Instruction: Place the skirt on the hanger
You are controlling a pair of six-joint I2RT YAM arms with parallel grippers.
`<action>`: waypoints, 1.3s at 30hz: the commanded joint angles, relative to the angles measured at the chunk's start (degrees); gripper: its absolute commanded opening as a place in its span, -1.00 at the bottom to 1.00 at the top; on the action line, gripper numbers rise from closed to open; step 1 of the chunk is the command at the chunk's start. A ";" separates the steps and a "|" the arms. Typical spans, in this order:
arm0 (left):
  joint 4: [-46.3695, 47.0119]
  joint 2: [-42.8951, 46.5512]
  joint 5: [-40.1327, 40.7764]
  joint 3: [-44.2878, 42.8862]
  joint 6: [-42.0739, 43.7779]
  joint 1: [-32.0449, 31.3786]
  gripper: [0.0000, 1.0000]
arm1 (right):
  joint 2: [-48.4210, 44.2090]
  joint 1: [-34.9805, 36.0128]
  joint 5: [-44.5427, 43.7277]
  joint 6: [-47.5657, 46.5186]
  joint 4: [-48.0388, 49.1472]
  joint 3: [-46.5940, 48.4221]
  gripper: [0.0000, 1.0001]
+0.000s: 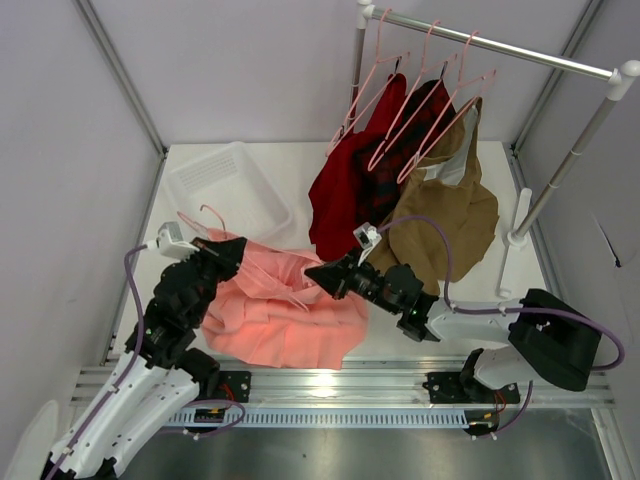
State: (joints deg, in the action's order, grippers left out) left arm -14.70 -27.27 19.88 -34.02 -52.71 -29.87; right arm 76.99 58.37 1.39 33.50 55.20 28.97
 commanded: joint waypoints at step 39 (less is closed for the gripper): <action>11.71 0.28 -2.92 10.99 3.58 0.60 -1.00 | 4.80 5.17 -11.32 2.89 -74.28 41.16 0.22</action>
State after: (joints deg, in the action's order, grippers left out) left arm -4.38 -28.03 17.32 -23.33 -49.06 -29.80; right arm 75.75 62.35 -9.98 35.62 -16.14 68.51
